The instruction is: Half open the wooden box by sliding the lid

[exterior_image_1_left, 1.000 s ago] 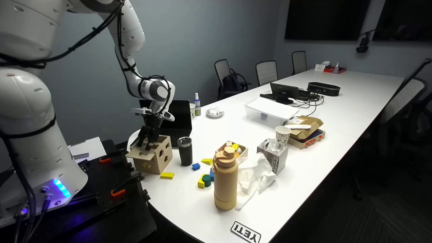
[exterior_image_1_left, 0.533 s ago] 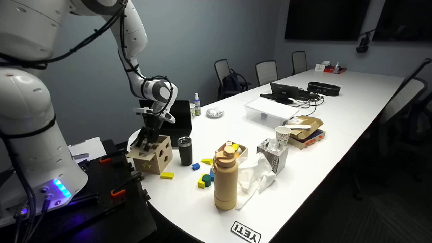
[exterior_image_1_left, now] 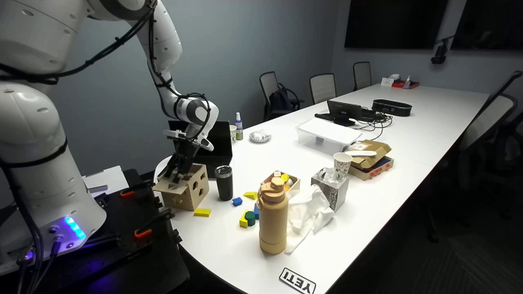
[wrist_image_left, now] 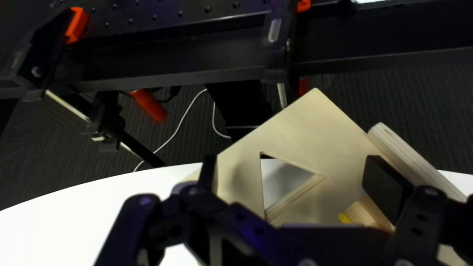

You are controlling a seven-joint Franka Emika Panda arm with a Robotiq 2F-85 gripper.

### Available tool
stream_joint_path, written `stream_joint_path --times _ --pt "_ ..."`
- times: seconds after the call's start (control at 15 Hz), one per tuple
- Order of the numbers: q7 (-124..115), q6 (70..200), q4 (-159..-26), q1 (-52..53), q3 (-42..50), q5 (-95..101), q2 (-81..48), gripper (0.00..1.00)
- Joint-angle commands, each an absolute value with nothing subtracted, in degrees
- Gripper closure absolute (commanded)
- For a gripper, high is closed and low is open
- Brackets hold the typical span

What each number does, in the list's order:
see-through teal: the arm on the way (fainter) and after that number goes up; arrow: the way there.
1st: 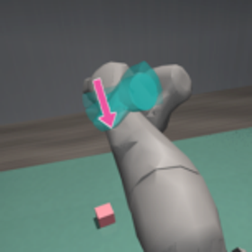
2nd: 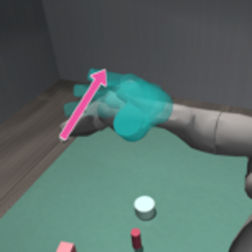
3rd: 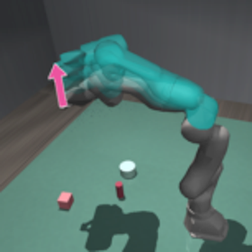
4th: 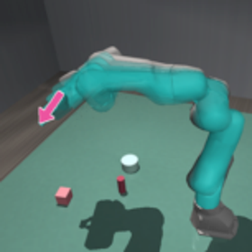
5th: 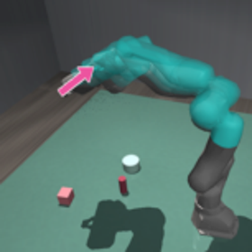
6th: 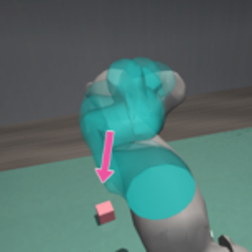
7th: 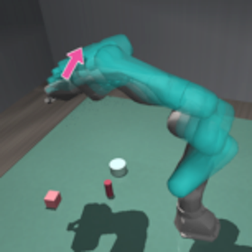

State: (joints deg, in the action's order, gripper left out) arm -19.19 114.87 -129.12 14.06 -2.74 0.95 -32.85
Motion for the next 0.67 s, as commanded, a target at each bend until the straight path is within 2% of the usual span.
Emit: stream_joint_path --times 0.0,0.6 --pt "-18.46 116.23 -128.50 12.67 -3.92 -1.79 -31.87 0.00" --pt "-20.54 117.66 -128.40 14.25 -3.43 -0.14 -32.95 0.00"
